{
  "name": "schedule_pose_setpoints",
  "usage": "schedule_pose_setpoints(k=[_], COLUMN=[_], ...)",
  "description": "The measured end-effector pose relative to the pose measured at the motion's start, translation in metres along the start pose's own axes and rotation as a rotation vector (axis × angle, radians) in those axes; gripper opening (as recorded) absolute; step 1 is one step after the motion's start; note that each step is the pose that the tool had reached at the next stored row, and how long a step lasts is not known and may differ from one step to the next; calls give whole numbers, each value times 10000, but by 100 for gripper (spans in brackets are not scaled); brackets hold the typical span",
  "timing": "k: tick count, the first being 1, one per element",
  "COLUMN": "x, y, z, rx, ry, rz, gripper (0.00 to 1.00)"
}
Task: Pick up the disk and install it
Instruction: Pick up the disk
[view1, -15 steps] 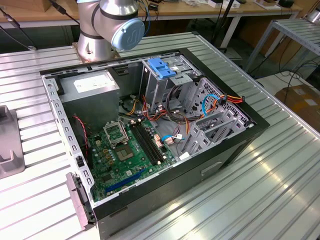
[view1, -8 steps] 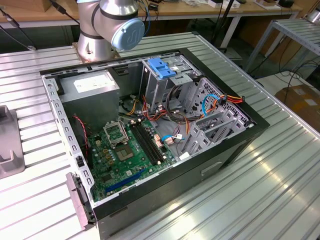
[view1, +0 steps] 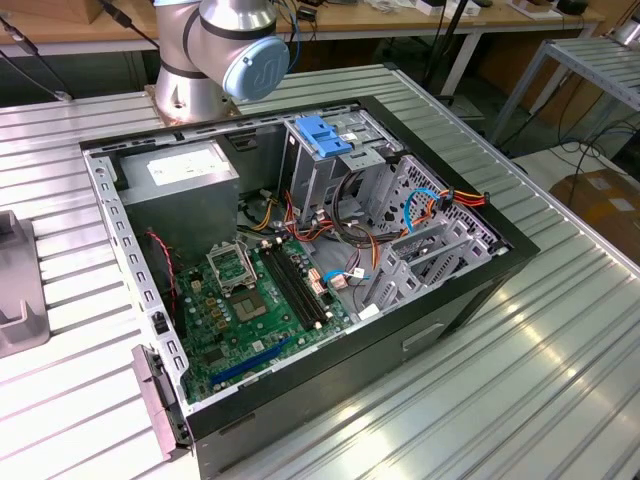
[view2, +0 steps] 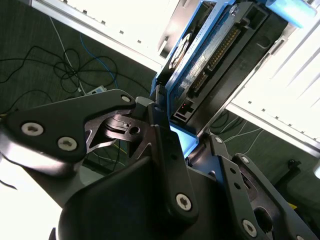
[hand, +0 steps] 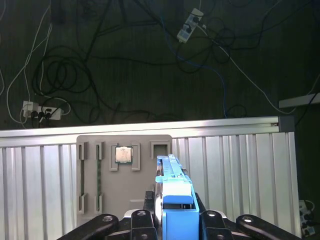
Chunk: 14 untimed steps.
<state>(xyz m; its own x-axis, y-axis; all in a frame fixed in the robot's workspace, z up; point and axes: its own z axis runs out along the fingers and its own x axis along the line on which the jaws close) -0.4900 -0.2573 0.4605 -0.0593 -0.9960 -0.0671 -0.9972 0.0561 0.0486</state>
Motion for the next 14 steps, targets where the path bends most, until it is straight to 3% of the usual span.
schedule_pose_setpoints(k=[14], x=[-2], y=[2], z=[-31], rx=[0], ry=[0], rz=[0], gripper=[37])
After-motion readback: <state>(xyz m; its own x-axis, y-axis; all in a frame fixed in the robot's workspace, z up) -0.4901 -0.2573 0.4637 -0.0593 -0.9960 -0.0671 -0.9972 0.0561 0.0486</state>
